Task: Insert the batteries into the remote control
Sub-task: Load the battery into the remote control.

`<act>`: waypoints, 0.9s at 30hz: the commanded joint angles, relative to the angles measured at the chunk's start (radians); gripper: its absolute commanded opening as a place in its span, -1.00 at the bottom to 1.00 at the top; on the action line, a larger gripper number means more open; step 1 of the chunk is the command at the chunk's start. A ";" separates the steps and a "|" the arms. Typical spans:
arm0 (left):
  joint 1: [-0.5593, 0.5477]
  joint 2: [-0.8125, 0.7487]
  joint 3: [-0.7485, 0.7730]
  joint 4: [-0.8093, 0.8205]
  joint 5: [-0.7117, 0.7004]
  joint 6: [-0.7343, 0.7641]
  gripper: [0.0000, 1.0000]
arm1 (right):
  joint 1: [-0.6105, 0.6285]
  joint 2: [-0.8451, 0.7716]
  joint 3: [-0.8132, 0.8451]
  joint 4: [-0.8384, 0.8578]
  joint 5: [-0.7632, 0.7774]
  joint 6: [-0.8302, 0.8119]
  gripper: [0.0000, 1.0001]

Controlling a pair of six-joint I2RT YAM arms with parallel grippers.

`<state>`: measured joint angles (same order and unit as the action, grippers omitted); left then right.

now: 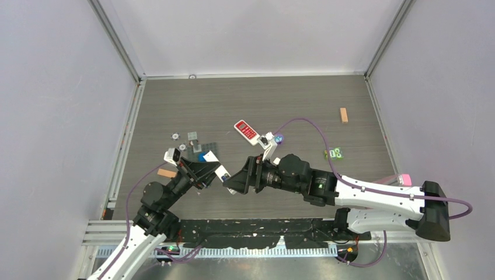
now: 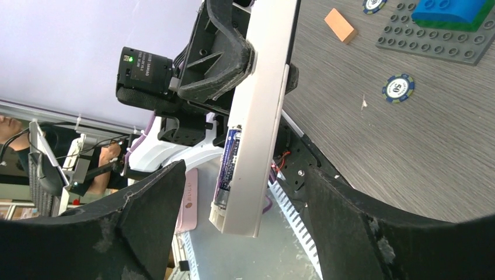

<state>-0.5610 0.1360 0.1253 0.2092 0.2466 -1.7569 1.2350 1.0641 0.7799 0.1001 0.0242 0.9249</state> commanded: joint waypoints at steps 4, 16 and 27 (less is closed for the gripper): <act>0.000 -0.022 0.028 0.032 0.002 0.015 -1.00 | -0.026 -0.059 0.004 0.076 -0.054 0.038 0.56; 0.000 -0.023 0.030 0.022 0.002 0.028 -1.00 | -0.048 -0.018 0.001 0.063 -0.099 0.047 0.02; 0.000 -0.012 0.033 0.030 0.004 0.031 -1.00 | -0.053 0.005 0.018 0.021 -0.107 0.043 -0.64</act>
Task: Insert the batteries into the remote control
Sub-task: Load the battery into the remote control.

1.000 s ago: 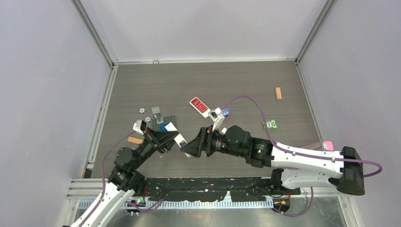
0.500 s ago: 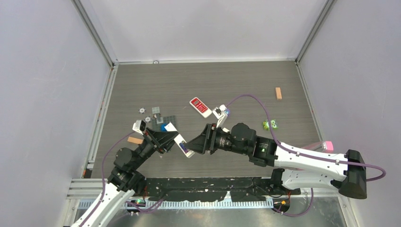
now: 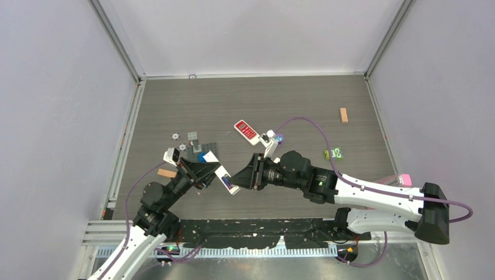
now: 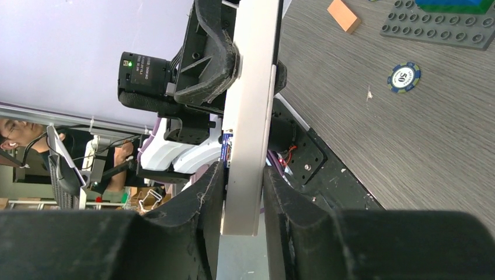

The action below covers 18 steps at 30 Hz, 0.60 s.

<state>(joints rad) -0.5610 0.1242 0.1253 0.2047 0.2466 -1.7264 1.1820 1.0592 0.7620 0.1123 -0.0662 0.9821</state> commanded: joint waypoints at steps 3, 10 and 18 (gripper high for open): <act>0.000 -0.001 0.031 0.034 0.003 0.004 -1.00 | -0.003 0.014 0.043 0.010 -0.022 -0.014 -0.73; 0.001 -0.030 0.046 -0.045 0.006 0.171 -1.00 | -0.011 -0.047 0.034 -0.020 0.011 -0.050 0.47; 0.000 -0.059 0.100 -0.229 0.002 0.368 -1.00 | -0.028 -0.088 0.089 -0.215 0.050 -0.255 0.61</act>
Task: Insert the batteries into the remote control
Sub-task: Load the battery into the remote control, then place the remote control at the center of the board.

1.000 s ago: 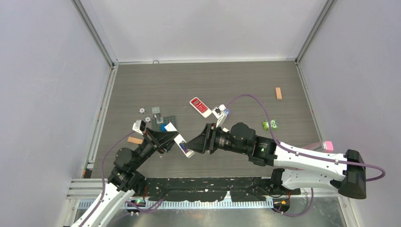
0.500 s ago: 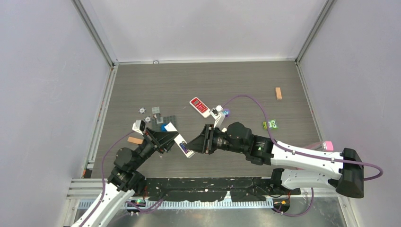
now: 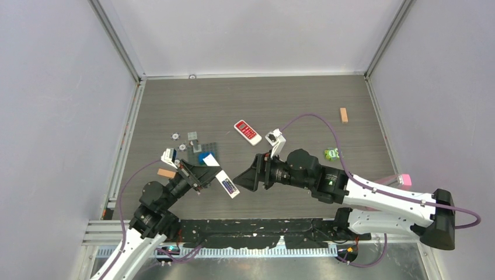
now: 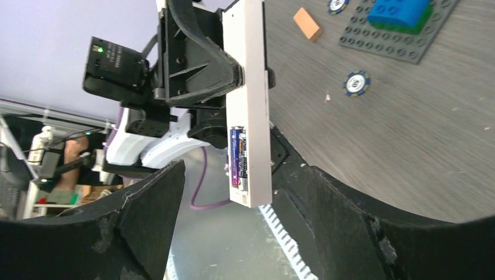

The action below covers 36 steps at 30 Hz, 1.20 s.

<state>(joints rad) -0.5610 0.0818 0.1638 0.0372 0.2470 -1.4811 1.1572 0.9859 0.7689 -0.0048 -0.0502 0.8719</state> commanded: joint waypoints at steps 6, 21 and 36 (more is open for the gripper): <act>0.000 0.011 0.068 -0.101 -0.008 0.159 -1.00 | 0.068 0.093 0.229 -0.263 0.127 -0.362 0.61; 0.000 -0.015 0.076 -0.179 -0.065 0.156 -0.98 | 0.241 0.452 0.502 -0.456 0.398 -0.507 0.48; 0.000 -0.051 0.119 -0.361 -0.156 0.197 0.94 | 0.238 0.486 0.496 -0.498 0.447 -0.587 -0.81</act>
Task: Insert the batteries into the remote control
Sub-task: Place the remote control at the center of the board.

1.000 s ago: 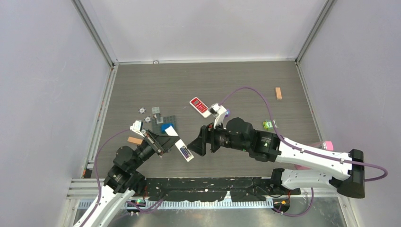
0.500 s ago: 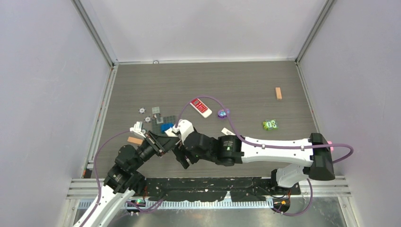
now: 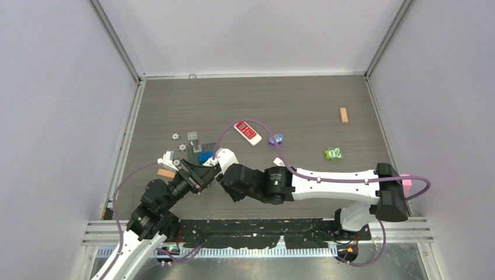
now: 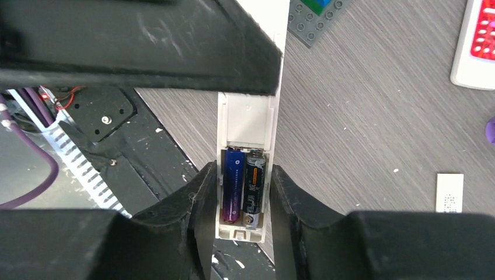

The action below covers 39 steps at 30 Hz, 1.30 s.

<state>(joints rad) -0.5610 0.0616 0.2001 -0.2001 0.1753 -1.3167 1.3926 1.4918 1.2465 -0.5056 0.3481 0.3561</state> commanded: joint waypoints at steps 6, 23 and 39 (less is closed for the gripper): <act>0.000 -0.099 0.192 -0.544 -0.331 0.082 0.99 | -0.014 -0.068 -0.129 0.052 -0.063 -0.288 -0.86; 0.000 -0.121 0.286 -0.649 -0.473 0.126 0.99 | -0.074 0.180 -0.128 -0.103 -0.271 -0.661 -0.88; 0.000 -0.081 0.279 -0.588 -0.452 0.174 0.99 | -0.151 0.307 -0.062 -0.181 -0.320 -0.713 -0.13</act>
<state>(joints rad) -0.5610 0.0101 0.4561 -0.8471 -0.2756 -1.1801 1.2541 1.7939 1.1492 -0.6552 0.0387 -0.3565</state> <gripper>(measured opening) 0.994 0.389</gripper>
